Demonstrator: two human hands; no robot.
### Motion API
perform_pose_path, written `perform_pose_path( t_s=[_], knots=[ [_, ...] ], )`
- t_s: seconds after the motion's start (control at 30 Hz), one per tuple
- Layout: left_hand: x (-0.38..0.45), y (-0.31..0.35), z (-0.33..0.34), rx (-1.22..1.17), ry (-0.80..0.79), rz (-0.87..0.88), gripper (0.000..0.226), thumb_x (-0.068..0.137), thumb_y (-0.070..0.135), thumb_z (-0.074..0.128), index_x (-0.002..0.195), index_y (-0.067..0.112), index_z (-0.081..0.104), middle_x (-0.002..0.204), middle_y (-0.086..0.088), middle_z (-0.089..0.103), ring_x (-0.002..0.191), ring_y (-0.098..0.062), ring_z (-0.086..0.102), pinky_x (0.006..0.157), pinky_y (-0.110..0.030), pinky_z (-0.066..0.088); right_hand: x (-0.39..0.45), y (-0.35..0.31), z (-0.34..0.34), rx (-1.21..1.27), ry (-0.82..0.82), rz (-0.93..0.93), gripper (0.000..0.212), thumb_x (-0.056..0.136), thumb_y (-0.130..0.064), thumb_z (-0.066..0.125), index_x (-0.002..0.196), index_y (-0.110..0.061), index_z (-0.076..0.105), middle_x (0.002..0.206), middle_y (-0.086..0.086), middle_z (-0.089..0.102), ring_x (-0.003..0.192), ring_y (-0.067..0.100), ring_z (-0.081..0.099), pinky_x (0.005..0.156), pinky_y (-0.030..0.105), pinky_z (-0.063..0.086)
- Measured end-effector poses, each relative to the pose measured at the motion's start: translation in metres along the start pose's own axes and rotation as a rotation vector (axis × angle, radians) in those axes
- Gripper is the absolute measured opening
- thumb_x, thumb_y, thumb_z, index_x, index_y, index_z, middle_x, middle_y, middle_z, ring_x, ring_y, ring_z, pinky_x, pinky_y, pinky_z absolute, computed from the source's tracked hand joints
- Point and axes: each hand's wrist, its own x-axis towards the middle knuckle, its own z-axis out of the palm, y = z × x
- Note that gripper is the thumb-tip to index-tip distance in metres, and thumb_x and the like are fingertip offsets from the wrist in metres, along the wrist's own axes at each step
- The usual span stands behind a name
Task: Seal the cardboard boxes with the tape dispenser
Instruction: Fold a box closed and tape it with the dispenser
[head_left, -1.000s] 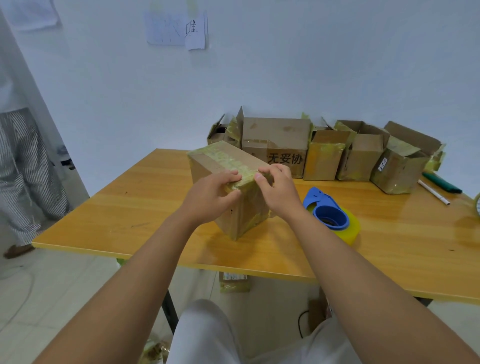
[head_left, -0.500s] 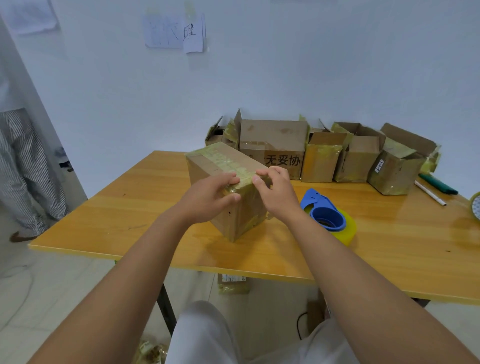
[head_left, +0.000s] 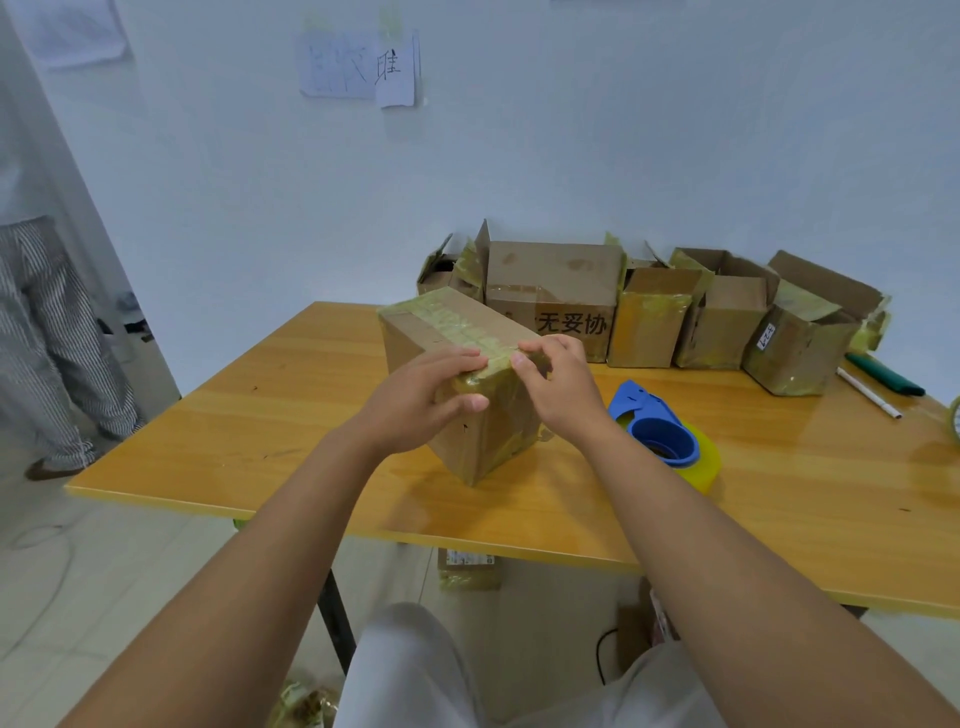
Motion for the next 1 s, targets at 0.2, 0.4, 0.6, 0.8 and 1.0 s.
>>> perform_pose_path(
  t_s=[0.2,0.4,0.6,0.8,1.0],
  knots=[
    [0.000,0.012,0.009,0.025,0.142,0.006,0.034,0.093,0.034,0.066,0.125,0.020,0.063,0.127,0.006,0.060,0.118,-0.013,0.049,0.098,-0.041,0.045,-0.003,-0.002,0.000,-0.001,0.002,-0.001,0.033,0.101,-0.042,0.052,0.126,-0.022,0.059,0.136,-0.001,0.038,0.117,0.013,0.046,0.098,0.029,0.044],
    [-0.002,0.025,0.005,0.193,0.257,0.036,0.018,0.094,0.029,0.064,0.109,0.020,0.066,0.104,0.004,0.060,0.090,-0.019,0.055,0.075,-0.039,0.047,-0.025,-0.006,-0.005,-0.207,-0.020,-0.147,0.037,0.095,-0.052,0.056,0.126,-0.032,0.058,0.114,-0.007,0.028,0.105,0.016,0.044,0.084,0.032,0.050],
    [-0.022,0.001,-0.025,0.069,0.168,0.039,0.017,0.094,0.009,0.064,0.109,0.015,0.071,0.109,0.013,0.063,0.105,-0.008,0.062,0.082,-0.039,0.054,-0.047,-0.016,0.007,-0.270,0.039,-0.327,0.036,0.098,-0.043,0.057,0.132,-0.032,0.059,0.114,-0.014,0.027,0.071,0.003,0.041,0.054,0.017,0.032],
    [-0.032,0.001,-0.032,0.253,0.156,0.105,0.025,0.093,0.016,0.066,0.118,0.017,0.067,0.123,0.004,0.065,0.115,-0.021,0.059,0.090,-0.039,0.049,-0.050,-0.046,0.024,-0.302,0.095,-0.369,0.026,0.099,-0.034,0.057,0.116,-0.019,0.071,0.095,-0.004,0.035,0.073,0.016,0.046,0.051,0.029,0.038],
    [-0.028,0.004,-0.026,0.098,0.132,0.026,0.020,0.092,0.011,0.068,0.110,0.018,0.068,0.115,0.012,0.065,0.105,-0.014,0.061,0.084,-0.040,0.052,-0.046,-0.052,0.020,-0.245,0.047,-0.389,0.040,0.099,-0.037,0.049,0.131,-0.016,0.063,0.098,-0.008,0.039,0.079,0.011,0.047,0.060,0.026,0.037]
  ],
)
